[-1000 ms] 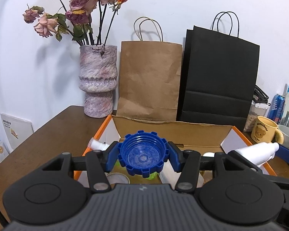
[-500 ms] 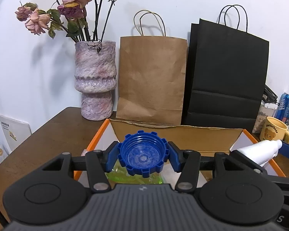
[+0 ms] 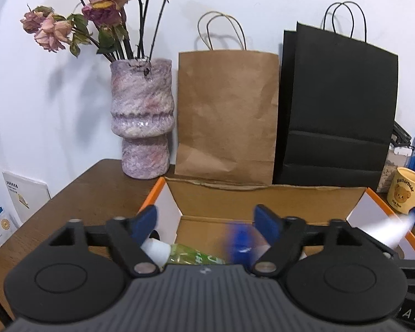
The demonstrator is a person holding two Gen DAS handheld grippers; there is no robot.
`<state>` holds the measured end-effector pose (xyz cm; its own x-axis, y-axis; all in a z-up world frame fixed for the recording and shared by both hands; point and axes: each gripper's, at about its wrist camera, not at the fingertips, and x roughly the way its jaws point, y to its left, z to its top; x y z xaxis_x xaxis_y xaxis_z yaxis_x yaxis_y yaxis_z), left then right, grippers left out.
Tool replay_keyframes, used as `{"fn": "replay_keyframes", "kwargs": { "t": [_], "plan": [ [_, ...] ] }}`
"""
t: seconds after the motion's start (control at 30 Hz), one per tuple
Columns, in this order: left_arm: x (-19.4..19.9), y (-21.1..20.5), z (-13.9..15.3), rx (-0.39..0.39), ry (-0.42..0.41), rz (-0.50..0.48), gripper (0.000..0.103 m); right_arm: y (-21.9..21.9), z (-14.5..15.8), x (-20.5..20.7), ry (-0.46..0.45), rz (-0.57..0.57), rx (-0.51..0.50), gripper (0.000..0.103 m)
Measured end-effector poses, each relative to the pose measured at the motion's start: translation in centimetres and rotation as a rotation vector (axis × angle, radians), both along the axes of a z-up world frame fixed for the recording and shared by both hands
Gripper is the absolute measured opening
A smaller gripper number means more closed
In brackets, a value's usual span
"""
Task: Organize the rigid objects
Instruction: 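Open both grippers to drop the spray bottle and blue cap into the box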
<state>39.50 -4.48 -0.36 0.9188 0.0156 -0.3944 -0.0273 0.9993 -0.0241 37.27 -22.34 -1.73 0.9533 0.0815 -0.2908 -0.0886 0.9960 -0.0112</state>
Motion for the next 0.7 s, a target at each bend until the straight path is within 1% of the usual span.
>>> {"fn": "replay_keyframes", "kwargs": {
  "t": [0.07,0.1,0.17,0.7],
  "plan": [
    [-0.16,0.09,0.2,-0.001,-0.008,0.0,0.095,-0.02,0.02,-0.15,-0.009,-0.012,-0.002,0.103],
    [-0.23,0.14,0.28,-0.003,-0.018,0.004,0.103,-0.04,0.04,-0.23,-0.013,-0.014,0.001,0.103],
    [-0.39,0.16,0.4,-0.001,-0.03,0.007,0.103,-0.15,0.09,-0.34,-0.015,-0.015,0.006,0.103],
    [-0.73,0.38,0.66,-0.005,-0.02,0.013,0.103,-0.68,0.18,-1.01,-0.027,-0.033,0.035,0.103]
  ]
}}
